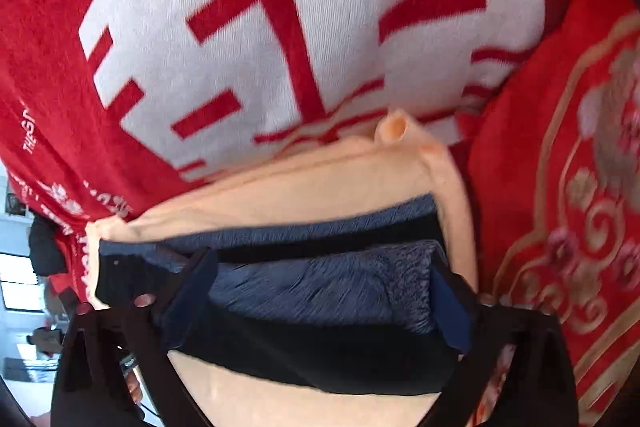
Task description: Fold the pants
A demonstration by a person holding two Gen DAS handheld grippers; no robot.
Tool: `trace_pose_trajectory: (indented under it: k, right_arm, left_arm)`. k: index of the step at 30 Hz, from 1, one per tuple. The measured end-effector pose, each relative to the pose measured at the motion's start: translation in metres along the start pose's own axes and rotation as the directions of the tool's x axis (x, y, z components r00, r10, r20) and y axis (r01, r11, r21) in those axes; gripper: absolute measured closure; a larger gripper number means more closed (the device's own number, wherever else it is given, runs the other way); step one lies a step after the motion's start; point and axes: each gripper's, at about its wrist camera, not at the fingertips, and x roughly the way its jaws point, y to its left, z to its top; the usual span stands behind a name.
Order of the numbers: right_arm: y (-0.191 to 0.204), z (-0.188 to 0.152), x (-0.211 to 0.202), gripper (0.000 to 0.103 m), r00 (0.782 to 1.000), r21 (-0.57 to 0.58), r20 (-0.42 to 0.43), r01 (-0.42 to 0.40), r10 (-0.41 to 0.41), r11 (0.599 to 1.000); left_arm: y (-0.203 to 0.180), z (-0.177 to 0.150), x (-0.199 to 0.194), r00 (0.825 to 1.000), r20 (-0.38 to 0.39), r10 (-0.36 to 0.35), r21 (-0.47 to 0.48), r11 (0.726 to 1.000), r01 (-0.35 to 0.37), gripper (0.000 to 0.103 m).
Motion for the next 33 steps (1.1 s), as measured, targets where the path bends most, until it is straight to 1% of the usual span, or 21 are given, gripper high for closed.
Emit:
trace_pose_trajectory:
  k: [2, 4, 5, 7, 8, 10, 11, 12, 14, 15, 17, 21, 22, 24, 25, 26, 27, 29, 31, 32, 33]
  right_arm:
    - [-0.002, -0.008, -0.009, 0.004, 0.999, 0.022, 0.018, -0.046, 0.046, 0.999]
    - [-0.006, -0.024, -0.007, 0.004, 0.995, 0.049, 0.018, -0.094, 0.093, 0.994]
    - [-0.006, -0.034, -0.001, 0.007, 0.997, 0.046, -0.004, -0.078, 0.078, 0.996]
    - [0.004, -0.048, 0.017, 0.019, 0.998, -0.037, -0.058, -0.037, 0.035, 0.999]
    - [0.016, -0.049, 0.03, 0.026, 0.995, -0.107, -0.098, -0.044, 0.034, 0.993]
    - [0.042, -0.048, 0.05, 0.027, 0.988, -0.228, -0.138, -0.096, 0.065, 0.969]
    - [0.061, -0.046, 0.061, 0.027, 0.982, -0.31, -0.172, -0.125, 0.074, 0.943]
    - [0.083, -0.045, 0.074, 0.027, 0.975, -0.395, -0.212, -0.147, 0.066, 0.907]
    - [0.121, -0.046, 0.094, 0.027, 0.966, -0.524, -0.253, -0.177, 0.046, 0.833]
    - [0.14, -0.046, 0.106, 0.027, 0.963, -0.581, -0.269, -0.191, 0.035, 0.791]
    - [0.172, -0.047, 0.126, 0.027, 0.959, -0.656, -0.283, -0.203, 0.013, 0.727]
    - [0.209, -0.045, 0.175, 0.028, 0.946, -0.715, -0.323, -0.218, -0.038, 0.664]
    - [0.213, -0.048, 0.192, 0.031, 0.936, -0.724, -0.344, -0.212, -0.078, 0.656]
    - [0.214, -0.055, 0.221, 0.072, 0.905, -0.731, -0.384, -0.177, -0.182, 0.66]
    - [0.215, -0.054, 0.222, 0.074, 0.913, -0.728, -0.371, -0.174, -0.168, 0.663]
    - [0.217, -0.052, 0.219, 0.092, 0.913, -0.716, -0.379, -0.186, -0.152, 0.673]
    - [0.22, -0.051, 0.214, 0.095, 0.918, -0.714, -0.369, -0.179, -0.146, 0.677]
    - [0.228, -0.051, 0.205, 0.095, 0.941, -0.75, -0.299, -0.13, -0.157, 0.649]
    - [0.234, -0.048, 0.209, 0.095, 0.948, -0.765, -0.263, -0.091, -0.18, 0.637]
    - [0.233, -0.047, 0.212, 0.092, 0.948, -0.758, -0.258, -0.079, -0.186, 0.648]
    - [0.23, -0.044, 0.213, 0.082, 0.948, -0.737, -0.256, -0.065, -0.188, 0.673]
  left_arm:
    - [0.006, 0.002, 0.013, 1.0, -0.022, 0.007, -0.037, 0.999, -0.008, 0.021]
    - [0.008, 0.003, 0.016, 1.0, -0.019, 0.005, -0.052, 0.999, -0.006, 0.021]
    - [0.007, 0.003, 0.017, 1.0, -0.016, 0.01, -0.048, 0.999, -0.011, 0.021]
    - [0.003, 0.005, 0.017, 1.0, -0.002, 0.028, -0.016, 0.999, -0.028, 0.021]
    - [0.001, 0.005, 0.018, 0.999, 0.004, 0.036, 0.0, 0.999, -0.036, 0.021]
    - [-0.003, 0.005, 0.02, 0.999, 0.016, 0.038, 0.013, 0.999, -0.038, 0.021]
    - [-0.002, 0.004, 0.02, 0.999, 0.021, 0.034, 0.011, 0.999, -0.035, 0.019]
    - [0.0, 0.004, 0.021, 0.999, 0.027, 0.039, 0.002, 0.999, -0.039, 0.014]
    - [0.005, 0.002, 0.023, 0.999, 0.03, 0.035, -0.024, 0.999, -0.034, 0.013]
    - [0.008, 0.002, 0.024, 0.999, 0.029, 0.022, -0.047, 0.999, -0.02, 0.013]
    - [0.014, -0.001, 0.026, 0.999, 0.03, 0.011, -0.07, 0.997, -0.009, 0.013]
    - [0.018, -0.006, 0.028, 0.999, 0.05, -0.004, -0.085, 0.996, 0.008, 0.013]
    - [0.02, -0.008, 0.028, 0.999, 0.052, -0.009, -0.089, 0.996, 0.014, 0.013]
    - [0.025, -0.01, 0.028, 0.999, 0.05, -0.019, -0.099, 0.995, 0.024, 0.013]
    - [0.03, -0.01, 0.026, 0.999, 0.042, -0.017, -0.105, 0.994, 0.021, 0.013]
    - [0.037, -0.011, 0.024, 0.999, 0.036, -0.016, -0.114, 0.993, 0.02, 0.013]
    - [0.043, -0.008, 0.022, 0.999, 0.043, -0.019, -0.127, 0.992, 0.024, 0.013]
    - [0.055, -0.002, 0.013, 0.996, 0.088, -0.012, -0.145, 0.989, 0.024, 0.013]
    - [0.063, 0.005, 0.012, 0.995, 0.101, 0.01, -0.146, 0.989, 0.005, 0.013]
    - [0.069, 0.012, 0.015, 0.995, 0.093, 0.022, -0.149, 0.989, -0.008, 0.013]
    - [0.074, 0.019, 0.017, 0.996, 0.083, 0.033, -0.155, 0.988, -0.02, 0.013]
